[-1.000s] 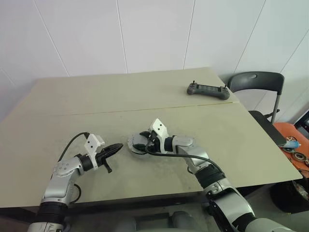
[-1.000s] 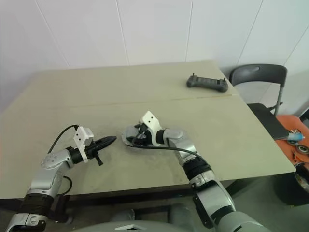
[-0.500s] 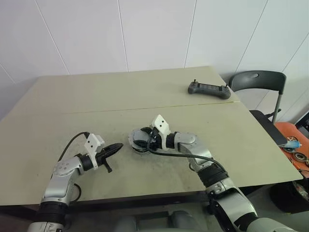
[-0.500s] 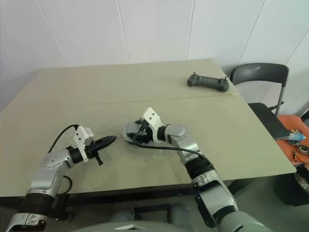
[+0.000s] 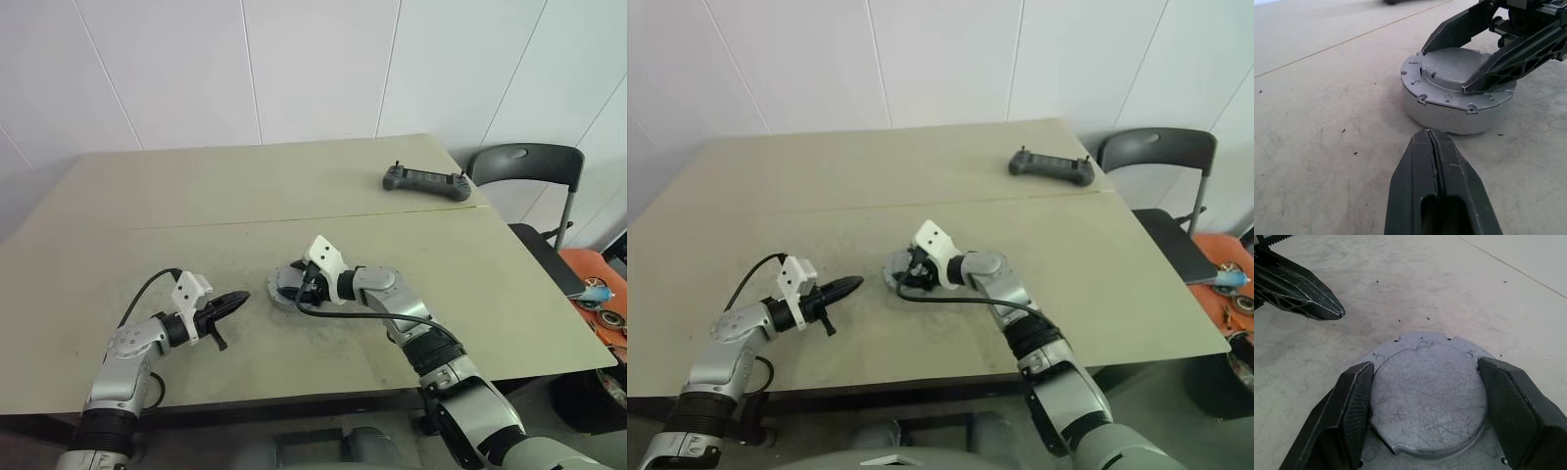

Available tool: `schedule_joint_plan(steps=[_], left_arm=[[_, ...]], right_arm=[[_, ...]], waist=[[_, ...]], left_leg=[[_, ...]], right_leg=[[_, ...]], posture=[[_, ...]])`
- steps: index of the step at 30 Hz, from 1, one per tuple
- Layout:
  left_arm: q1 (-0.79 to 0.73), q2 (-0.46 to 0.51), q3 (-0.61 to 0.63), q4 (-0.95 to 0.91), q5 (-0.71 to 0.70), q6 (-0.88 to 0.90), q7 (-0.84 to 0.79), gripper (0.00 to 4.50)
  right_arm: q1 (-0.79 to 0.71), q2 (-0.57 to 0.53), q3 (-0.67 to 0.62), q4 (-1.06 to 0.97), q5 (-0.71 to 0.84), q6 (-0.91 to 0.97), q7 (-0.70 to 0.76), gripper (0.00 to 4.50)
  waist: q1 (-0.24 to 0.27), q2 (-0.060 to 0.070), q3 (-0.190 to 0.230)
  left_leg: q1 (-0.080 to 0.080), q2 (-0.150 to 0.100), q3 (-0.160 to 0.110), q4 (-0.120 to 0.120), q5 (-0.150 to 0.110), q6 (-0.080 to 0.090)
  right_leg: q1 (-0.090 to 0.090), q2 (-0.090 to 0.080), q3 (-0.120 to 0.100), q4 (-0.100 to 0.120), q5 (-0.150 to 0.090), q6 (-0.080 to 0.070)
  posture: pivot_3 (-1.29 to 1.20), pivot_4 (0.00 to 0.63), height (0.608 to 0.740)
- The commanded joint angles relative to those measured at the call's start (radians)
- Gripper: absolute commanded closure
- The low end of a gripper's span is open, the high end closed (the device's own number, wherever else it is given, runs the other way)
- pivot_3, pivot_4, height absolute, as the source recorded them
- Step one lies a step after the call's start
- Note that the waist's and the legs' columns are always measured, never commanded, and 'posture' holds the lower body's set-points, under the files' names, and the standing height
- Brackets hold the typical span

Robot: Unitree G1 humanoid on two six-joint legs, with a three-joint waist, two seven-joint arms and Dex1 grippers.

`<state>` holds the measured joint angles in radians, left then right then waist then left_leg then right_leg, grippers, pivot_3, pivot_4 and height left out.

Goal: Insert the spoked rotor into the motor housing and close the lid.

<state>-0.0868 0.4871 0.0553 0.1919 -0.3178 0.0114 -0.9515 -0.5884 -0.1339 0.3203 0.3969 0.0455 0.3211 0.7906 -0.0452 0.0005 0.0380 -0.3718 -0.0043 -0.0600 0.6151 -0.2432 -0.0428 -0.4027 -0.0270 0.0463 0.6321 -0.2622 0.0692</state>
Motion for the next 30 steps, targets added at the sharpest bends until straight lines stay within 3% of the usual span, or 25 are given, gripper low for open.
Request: schedule_joint_plan(steps=[1, 15, 22, 26, 30], left_arm=[[-0.009, 0.002, 0.017, -0.031, -0.017, -0.009, 0.001, 4.5], [-0.013, -0.008, 0.033, -0.04, -0.051, 0.002, -0.006, 4.5], [0.012, 0.008, 0.056, -0.272, -0.218, 0.163, -0.037, 4.5], [0.07, 0.018, 0.021, -0.393, -0.213, 0.207, -0.021, 4.5], [0.094, 0.022, -0.01, -0.38, -0.142, 0.174, -0.008, 4.5]], right_arm=[[-0.024, 0.011, -0.013, -0.01, 0.009, -0.002, 0.0, 1.47], [0.005, -0.005, 0.02, 0.062, -0.026, 0.031, 0.008, 1.47], [0.001, 0.006, 0.014, 0.07, -0.017, 0.031, 0.002, 1.47], [0.0, 0.014, 0.008, 0.073, -0.016, 0.03, -0.007, 1.47], [0.004, 0.028, -0.003, 0.085, -0.013, 0.025, -0.026, 1.47]], waist=[[0.0, 0.0, 0.0], [0.0, -0.001, -0.001], [-0.001, -0.002, 0.0], [-0.003, -0.002, 0.0], [-0.002, -0.002, 0.0]], left_leg=[[0.0, 0.0, 0.0, 0.0, 0.0, 0.0], [0.005, 0.0, 0.0, 0.0, 0.0, 0.0], [0.015, 0.001, 0.0, -0.001, 0.0, 0.0], [0.016, 0.001, 0.0, -0.002, 0.0, 0.0], [0.016, 0.001, 0.001, -0.001, 0.0, 0.0]], right_leg=[[0.0, 0.0, 0.0, 0.0, 0.0, 0.0], [0.005, 0.0, 0.0, 0.0, 0.0, 0.0], [0.014, 0.0, 0.0, 0.0, -0.002, 0.002], [0.014, 0.0, 0.002, -0.001, -0.002, 0.002], [0.014, 0.0, 0.002, 0.0, -0.002, 0.001]], posture=[[0.0, 0.0, 0.74], [0.0, 0.0, 0.74], [0.0, 0.0, 0.74], [0.0, 0.0, 0.74], [0.0, 0.0, 0.74]])
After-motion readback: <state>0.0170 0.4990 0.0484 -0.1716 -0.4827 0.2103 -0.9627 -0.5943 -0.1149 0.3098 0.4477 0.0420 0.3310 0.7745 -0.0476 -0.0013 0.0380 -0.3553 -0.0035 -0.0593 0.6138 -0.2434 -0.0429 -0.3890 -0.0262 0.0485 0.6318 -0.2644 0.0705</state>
